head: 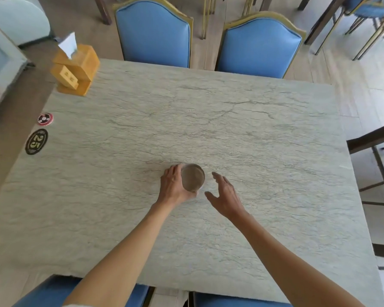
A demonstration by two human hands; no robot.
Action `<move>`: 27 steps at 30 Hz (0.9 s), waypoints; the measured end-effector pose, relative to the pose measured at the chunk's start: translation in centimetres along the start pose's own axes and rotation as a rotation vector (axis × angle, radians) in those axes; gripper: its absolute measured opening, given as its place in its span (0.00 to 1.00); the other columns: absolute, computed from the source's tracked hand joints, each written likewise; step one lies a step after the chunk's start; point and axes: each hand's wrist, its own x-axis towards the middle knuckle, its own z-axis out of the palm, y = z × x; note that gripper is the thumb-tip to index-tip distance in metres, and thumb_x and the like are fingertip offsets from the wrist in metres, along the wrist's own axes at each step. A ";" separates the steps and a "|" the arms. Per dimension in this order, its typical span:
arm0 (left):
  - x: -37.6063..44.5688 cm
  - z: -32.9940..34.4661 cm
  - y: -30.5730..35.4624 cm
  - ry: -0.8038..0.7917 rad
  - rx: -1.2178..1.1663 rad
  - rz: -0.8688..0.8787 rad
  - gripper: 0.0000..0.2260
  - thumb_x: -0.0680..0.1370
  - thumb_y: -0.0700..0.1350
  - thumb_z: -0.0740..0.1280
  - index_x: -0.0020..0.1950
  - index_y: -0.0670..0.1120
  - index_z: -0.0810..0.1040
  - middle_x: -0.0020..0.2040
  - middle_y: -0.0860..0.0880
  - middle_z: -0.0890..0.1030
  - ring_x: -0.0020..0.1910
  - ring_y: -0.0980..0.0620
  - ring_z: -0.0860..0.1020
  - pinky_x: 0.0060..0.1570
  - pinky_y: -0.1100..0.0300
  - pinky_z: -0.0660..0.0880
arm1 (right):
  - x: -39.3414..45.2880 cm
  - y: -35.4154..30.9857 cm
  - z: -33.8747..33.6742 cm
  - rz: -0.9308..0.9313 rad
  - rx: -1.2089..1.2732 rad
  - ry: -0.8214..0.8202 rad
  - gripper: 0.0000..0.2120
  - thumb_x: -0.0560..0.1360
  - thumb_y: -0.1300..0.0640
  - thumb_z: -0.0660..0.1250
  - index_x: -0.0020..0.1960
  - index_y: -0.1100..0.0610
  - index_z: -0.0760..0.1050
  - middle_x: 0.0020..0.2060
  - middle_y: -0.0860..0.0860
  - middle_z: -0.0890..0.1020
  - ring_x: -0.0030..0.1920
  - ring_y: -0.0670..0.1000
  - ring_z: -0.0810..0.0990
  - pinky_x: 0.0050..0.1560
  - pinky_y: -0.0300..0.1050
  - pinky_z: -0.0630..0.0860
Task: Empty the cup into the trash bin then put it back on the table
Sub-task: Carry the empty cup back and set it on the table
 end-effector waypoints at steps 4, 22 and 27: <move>2.6 0.0 -0.8 0.010 0.052 0.017 0.50 0.53 0.64 0.77 0.71 0.53 0.64 0.64 0.52 0.73 0.62 0.49 0.71 0.58 0.53 0.69 | 1.2 0.1 0.0 0.016 0.012 0.030 0.29 0.79 0.57 0.71 0.76 0.64 0.66 0.69 0.64 0.77 0.66 0.65 0.77 0.64 0.57 0.75; 12.1 -0.5 1.6 -0.001 0.174 0.040 0.51 0.57 0.62 0.77 0.76 0.52 0.60 0.69 0.48 0.71 0.67 0.43 0.68 0.63 0.44 0.66 | 8.6 -0.9 -3.9 0.028 -0.083 0.000 0.31 0.80 0.56 0.68 0.78 0.63 0.61 0.73 0.63 0.71 0.74 0.63 0.68 0.71 0.55 0.68; 12.0 -0.4 1.7 0.002 0.128 0.018 0.55 0.57 0.62 0.79 0.78 0.48 0.57 0.71 0.46 0.70 0.69 0.42 0.67 0.67 0.44 0.64 | 8.9 -1.2 -3.6 0.041 -0.074 -0.005 0.32 0.80 0.57 0.68 0.78 0.63 0.60 0.73 0.64 0.71 0.74 0.64 0.69 0.70 0.56 0.69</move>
